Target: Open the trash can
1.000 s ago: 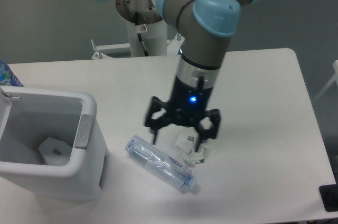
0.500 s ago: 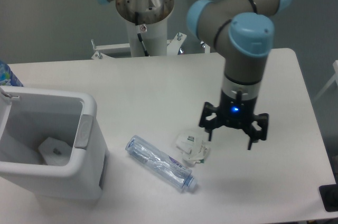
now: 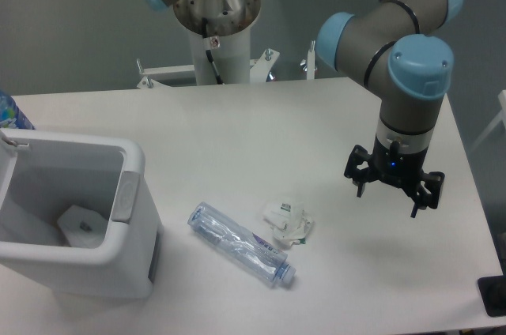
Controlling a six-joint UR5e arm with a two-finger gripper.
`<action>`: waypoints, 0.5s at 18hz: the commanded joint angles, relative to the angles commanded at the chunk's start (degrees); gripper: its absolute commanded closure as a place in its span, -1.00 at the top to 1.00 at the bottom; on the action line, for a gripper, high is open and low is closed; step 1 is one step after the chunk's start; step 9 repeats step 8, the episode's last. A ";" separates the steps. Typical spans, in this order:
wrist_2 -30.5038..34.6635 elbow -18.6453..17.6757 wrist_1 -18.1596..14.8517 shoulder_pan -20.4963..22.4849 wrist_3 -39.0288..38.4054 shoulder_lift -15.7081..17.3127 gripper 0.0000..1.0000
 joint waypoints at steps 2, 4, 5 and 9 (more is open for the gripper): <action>0.18 -0.26 0.17 -0.18 -0.09 0.00 1.00; 0.18 -0.35 0.00 -0.26 -0.09 0.00 1.00; 0.18 -0.35 0.00 -0.26 -0.09 0.00 1.00; 0.18 -0.35 -0.09 -0.26 -0.17 0.09 1.00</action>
